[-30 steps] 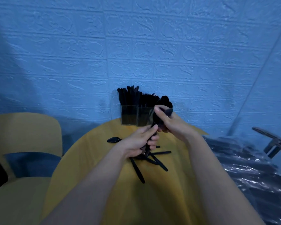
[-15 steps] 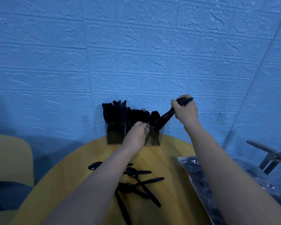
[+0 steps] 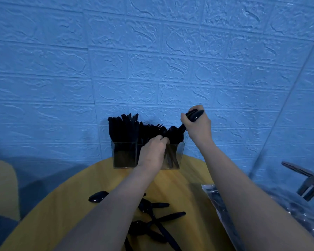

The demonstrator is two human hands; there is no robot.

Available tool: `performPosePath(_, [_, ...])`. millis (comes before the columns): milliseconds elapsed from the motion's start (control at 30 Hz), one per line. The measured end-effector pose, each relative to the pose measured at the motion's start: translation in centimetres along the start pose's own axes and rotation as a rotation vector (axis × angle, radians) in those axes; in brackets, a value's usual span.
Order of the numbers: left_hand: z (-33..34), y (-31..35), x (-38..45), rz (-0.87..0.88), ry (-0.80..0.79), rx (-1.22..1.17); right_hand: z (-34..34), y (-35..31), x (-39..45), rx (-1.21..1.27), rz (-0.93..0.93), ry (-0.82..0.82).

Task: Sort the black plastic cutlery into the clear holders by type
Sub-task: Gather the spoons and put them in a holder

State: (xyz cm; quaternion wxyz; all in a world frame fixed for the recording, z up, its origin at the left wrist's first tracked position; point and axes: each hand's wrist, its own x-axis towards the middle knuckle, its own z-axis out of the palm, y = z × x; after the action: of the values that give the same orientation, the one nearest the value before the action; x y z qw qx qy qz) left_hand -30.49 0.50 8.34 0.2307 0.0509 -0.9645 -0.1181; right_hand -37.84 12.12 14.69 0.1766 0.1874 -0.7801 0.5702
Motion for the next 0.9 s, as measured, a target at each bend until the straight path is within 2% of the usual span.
performPosePath(100, [0.2,0.0,0.1,-0.032,0.021,-0.074,1.6,1.1,-0.7,-0.124,-0.015,-0.147])
performPosePath(200, [0.1,-0.1,0.1,-0.049,0.017,-0.127,2.7,2.6,-1.3,-0.385,-0.058,-0.229])
performPosePath(267, [0.0,-0.1,0.0,-0.049,0.007,-0.149,2.8,3.1,-1.7,-0.512,-0.084,-0.172])
performPosePath(367, [-0.4,-0.2,-0.6,-0.033,0.013,-0.193,2.5,3.5,-2.5,-0.587,-0.235,-0.098])
performPosePath(433, [-0.7,-0.2,-1.2,-0.025,0.030,-0.229,2.4,3.8,-2.9,-0.693,-0.314,-0.206])
performPosePath(500, [-1.1,-0.5,-1.8,-0.019,0.030,-0.270,2.3,3.8,-3.1,-0.767,-0.294,-0.298])
performPosePath(633, [-2.2,-1.5,-4.0,-0.052,0.036,-0.325,1.9,2.3,-4.0,-0.715,-0.306,-0.250])
performPosePath(733, [-3.3,-2.7,-6.4,-0.123,0.091,-0.378,1.9,1.1,-6.2,-0.520,-0.372,-0.208])
performPosePath(800, [-4.2,-3.5,-8.3,-0.160,0.118,-0.440,1.8,0.5,-8.4,-0.392,-0.370,-0.277])
performPosePath(900, [-5.6,-4.0,-11.7,-0.251,0.148,-0.578,1.3,-0.3,-12.3,-0.378,-0.275,-0.399])
